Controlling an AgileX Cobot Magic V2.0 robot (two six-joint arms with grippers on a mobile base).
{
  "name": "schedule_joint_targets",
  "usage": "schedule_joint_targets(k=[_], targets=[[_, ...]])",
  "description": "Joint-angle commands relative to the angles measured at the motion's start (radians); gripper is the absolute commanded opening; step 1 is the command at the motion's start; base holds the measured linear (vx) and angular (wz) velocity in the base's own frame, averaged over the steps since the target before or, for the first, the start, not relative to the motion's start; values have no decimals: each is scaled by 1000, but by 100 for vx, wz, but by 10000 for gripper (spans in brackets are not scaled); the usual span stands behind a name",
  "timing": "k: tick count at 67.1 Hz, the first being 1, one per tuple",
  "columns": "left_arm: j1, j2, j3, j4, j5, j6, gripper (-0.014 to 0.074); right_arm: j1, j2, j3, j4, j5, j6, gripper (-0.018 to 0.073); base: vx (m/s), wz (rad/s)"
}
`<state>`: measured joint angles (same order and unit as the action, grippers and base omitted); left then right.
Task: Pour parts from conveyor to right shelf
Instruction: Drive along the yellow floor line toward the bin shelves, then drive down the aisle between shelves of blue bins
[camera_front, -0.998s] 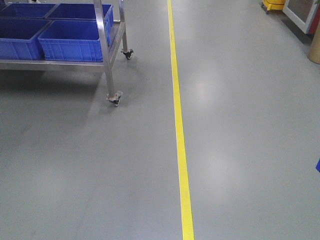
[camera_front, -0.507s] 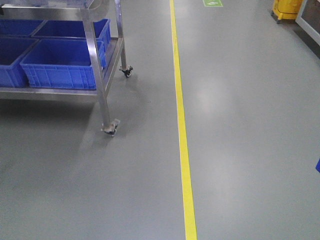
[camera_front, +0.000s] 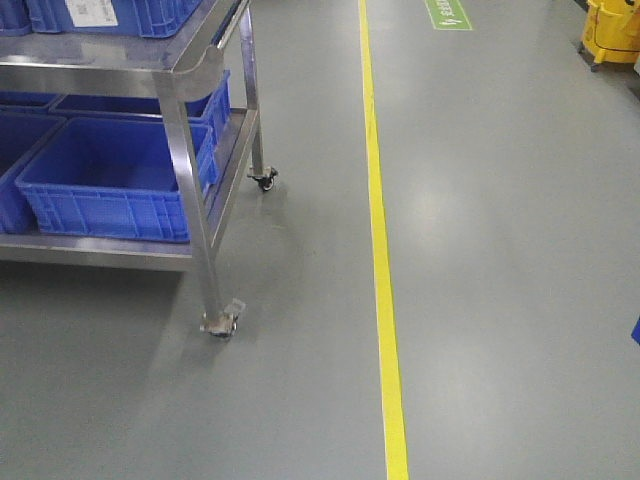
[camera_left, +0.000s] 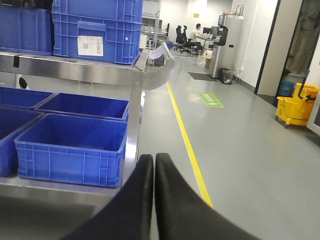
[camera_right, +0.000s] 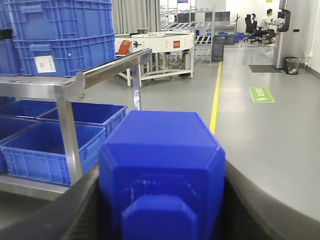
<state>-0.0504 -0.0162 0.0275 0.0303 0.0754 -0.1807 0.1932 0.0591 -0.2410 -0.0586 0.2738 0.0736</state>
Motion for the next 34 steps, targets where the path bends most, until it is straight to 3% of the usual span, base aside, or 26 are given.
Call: schedule_joint_targets(k=[1,22,34], targets=[[-3,-7,22,-9,-75,-4,-6,-5,14,-28,-4,-80,-8,-4,57,3],[-3,-7,22,-9,-75,-4,-6,-5,14,-28,-4,-80,-8,-4,54,5],[-3,-7,22,-9,-75,-4,-6,-5,14,-28,-4,-80,-8,-4,46,30]])
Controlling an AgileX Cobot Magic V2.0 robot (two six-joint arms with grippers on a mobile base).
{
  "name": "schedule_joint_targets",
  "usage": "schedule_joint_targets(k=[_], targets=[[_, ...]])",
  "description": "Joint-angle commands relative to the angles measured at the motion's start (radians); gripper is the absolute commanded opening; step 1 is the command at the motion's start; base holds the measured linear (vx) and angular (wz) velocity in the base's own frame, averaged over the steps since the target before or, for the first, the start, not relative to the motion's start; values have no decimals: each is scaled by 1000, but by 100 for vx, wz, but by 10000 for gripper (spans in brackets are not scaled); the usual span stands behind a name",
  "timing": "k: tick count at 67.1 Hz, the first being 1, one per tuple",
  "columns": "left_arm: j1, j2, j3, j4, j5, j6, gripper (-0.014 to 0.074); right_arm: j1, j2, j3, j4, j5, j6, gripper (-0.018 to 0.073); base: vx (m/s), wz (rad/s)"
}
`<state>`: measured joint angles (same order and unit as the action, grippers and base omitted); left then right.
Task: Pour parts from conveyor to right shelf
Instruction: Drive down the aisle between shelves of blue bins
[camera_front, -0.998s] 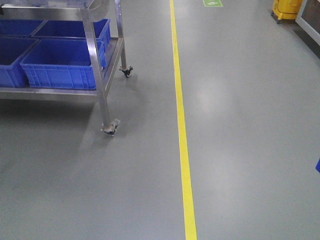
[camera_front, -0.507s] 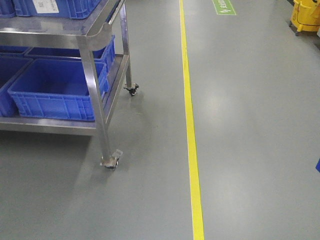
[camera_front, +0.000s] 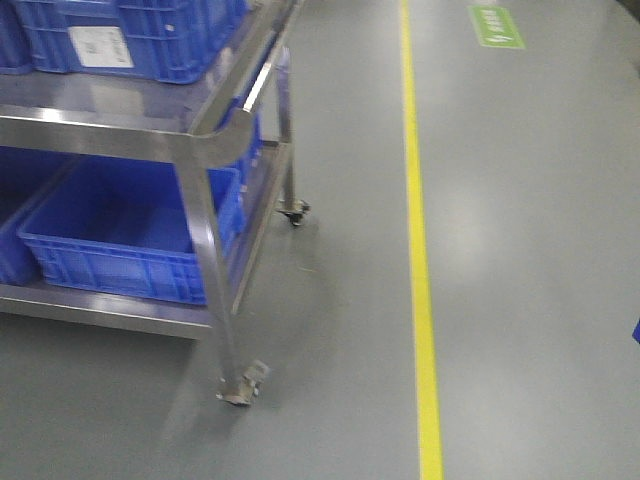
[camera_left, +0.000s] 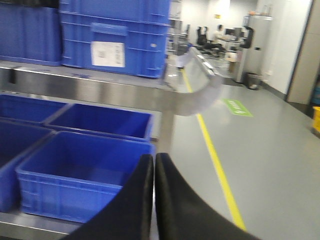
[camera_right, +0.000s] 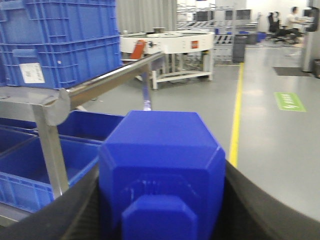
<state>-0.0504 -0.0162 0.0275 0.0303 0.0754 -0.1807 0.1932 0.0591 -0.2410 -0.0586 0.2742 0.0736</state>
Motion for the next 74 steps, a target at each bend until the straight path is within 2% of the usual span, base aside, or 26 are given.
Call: schedule_joint_targets(k=[1,31,74], targets=[[-3,-7,22,-9,-75,-4,-6,-5,14,-28,-4,-80,-8,-4,43,47],[-3,-7,22,-9,-75,-4,-6,-3,14,-28,-11,-80,-8,-4,31,93],[-3,-7,22,-9,-75,-4,-6,-3,14,-28,-11,-80,-8,-4,15,93]])
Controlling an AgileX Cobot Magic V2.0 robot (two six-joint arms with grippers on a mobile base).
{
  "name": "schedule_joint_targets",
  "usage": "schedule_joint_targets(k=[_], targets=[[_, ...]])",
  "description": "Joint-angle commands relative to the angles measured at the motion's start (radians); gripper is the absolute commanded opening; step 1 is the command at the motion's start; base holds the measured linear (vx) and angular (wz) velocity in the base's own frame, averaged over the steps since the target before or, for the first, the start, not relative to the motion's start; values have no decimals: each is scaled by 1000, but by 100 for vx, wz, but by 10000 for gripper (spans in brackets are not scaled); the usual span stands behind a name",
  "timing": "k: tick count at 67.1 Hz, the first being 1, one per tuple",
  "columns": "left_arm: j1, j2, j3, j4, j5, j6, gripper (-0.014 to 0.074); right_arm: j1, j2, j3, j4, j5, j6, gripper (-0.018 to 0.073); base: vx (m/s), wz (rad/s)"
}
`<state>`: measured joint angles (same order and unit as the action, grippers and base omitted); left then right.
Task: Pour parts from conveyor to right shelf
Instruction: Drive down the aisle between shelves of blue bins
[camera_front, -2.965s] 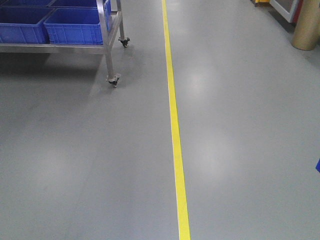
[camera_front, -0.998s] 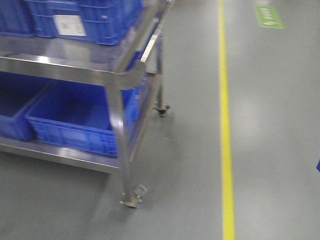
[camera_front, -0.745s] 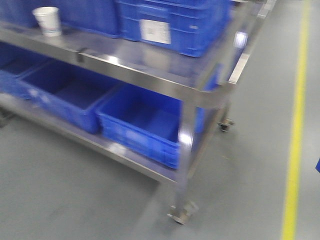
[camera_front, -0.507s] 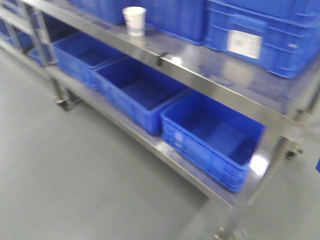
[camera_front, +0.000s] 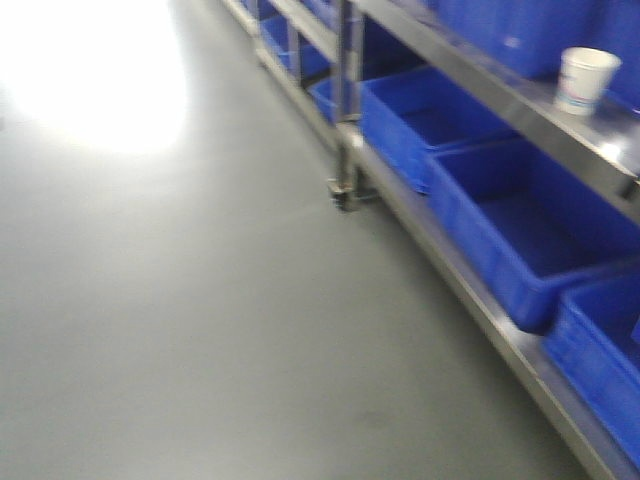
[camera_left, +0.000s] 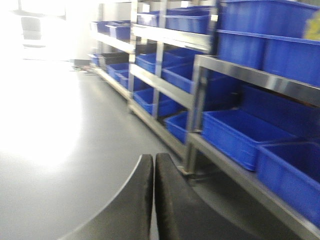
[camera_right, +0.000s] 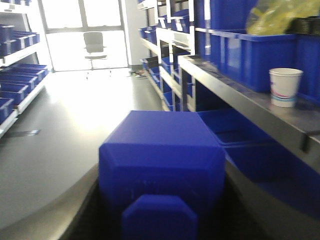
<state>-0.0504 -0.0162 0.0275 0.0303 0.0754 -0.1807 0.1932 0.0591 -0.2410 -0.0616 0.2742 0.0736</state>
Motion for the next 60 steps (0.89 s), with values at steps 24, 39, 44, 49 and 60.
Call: schedule_joint_targets(k=[24,39,44,49,60], targets=[[-3,-7,22,-9,-75,-4,-6,-3,14,-28,-8,-80,-8,-4,9,81],[-3,-7,22,-9,-75,-4,-6,-3,14,-28,-8,-80,-8,-4,15,39],[-3,-7,22,-9,-75,-4,-6,-3,14,-28,-8,-80,-8,-4,21,19],[-3,-7,22,-9,-75,-4,-6,-3,14,-28,-8,-80,-8,-4,26,11],[-3,-7,22,-9,-75,-4,-6,-3,14,-28,-8,-80,-8,-4,34,-3]])
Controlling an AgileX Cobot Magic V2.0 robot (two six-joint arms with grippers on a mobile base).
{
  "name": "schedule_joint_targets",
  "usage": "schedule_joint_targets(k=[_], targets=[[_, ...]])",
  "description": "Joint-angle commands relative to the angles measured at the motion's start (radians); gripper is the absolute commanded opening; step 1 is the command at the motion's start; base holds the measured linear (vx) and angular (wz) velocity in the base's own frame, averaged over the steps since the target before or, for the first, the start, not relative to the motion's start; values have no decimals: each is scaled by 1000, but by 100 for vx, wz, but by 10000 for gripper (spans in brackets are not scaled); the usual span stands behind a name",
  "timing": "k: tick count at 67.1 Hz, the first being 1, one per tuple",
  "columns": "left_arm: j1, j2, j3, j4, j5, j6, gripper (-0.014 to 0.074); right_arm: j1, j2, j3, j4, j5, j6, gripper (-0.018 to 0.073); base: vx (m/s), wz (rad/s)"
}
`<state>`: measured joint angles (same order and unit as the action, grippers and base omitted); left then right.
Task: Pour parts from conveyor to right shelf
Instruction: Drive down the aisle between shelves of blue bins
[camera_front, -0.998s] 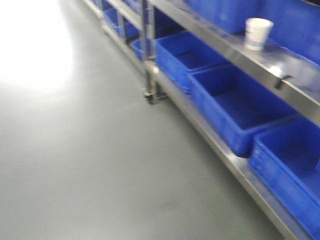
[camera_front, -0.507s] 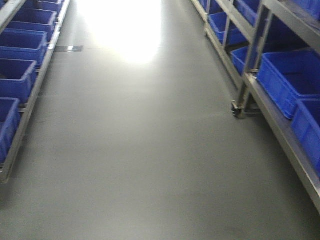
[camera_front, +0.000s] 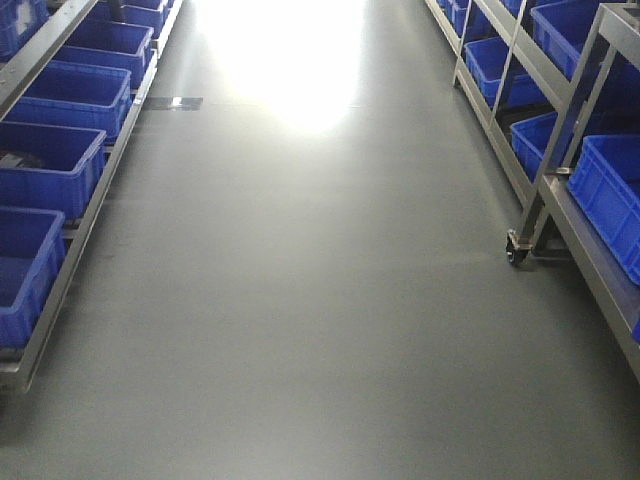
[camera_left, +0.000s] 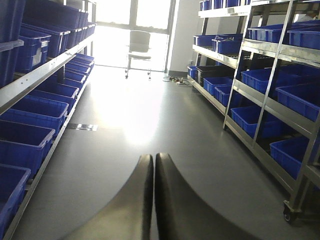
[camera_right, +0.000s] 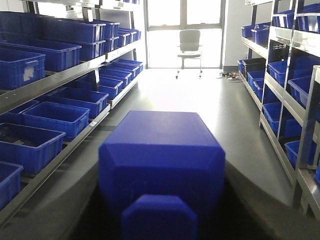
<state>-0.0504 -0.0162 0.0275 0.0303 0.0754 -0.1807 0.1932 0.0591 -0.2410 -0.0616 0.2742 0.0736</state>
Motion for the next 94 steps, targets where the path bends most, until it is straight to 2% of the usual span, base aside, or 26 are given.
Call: schedule_joint_targets(k=[1,31,94], targets=[[-3,-7,22,-9,-75,-4,-6,-3,14,-28,-8,-80,-8,-4,40,-14],[-3,-7,22,-9,-75,-4,-6,-3,14,-28,-8,-80,-8,-4,51,-9],[-3,-7,22,-9,-75,-4,-6,-3,14,-28,-8,-80,-8,-4,63,6]])
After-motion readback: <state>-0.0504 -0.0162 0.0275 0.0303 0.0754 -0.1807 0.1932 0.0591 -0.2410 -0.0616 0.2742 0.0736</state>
